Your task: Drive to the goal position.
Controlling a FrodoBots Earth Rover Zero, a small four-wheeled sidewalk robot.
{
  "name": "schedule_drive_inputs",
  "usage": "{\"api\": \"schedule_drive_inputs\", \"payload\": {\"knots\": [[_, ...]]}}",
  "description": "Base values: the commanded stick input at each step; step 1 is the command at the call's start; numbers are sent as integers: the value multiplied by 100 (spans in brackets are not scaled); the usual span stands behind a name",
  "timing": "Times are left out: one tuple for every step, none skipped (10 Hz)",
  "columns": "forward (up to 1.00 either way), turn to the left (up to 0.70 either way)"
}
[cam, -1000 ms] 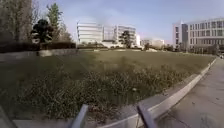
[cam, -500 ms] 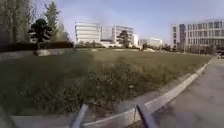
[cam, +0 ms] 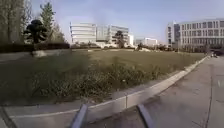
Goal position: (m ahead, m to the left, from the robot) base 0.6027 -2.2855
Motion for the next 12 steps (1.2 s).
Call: {"api": "schedule_drive_inputs", "payload": {"knots": [[-70, 14], [-70, 14], [-70, 14], [-70, 14], [-70, 14], [-70, 14], [-70, 14], [-70, 14], [-70, 14], [-70, 14], [-70, 14], [-70, 14]]}}
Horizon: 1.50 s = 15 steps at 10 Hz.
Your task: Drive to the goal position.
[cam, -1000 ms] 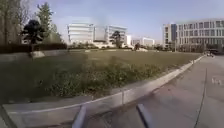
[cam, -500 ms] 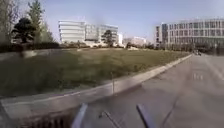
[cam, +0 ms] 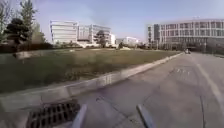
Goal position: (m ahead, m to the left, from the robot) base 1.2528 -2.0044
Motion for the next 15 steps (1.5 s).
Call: {"api": "schedule_drive_inputs", "payload": {"knots": [[-70, 14], [-70, 14], [-70, 14], [-70, 14], [-70, 14], [-70, 14], [-70, 14], [-70, 14], [-70, 14], [-70, 14], [-70, 14], [-70, 14], [-70, 14], [-70, 14], [-70, 14]]}}
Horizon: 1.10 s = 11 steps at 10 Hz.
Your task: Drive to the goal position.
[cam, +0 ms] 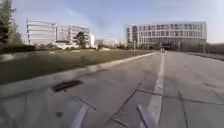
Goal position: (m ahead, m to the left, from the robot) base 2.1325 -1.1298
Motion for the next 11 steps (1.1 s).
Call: {"api": "schedule_drive_inputs", "payload": {"knots": [[-70, 14], [0, -70], [17, -55], [65, -15], [70, -14], [70, -14], [70, -14], [70, -14], [70, -14], [70, -14], [25, -50]]}}
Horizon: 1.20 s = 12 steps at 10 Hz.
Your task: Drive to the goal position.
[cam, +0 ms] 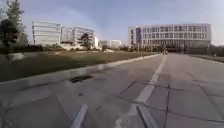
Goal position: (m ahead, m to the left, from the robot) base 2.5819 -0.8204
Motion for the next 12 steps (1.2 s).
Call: {"api": "schedule_drive_inputs", "payload": {"knots": [[0, -70], [0, -70], [0, -70], [0, -70], [0, -70], [0, -70], [0, -70], [0, -70], [0, -70], [0, -70], [0, -70], [0, -70]]}}
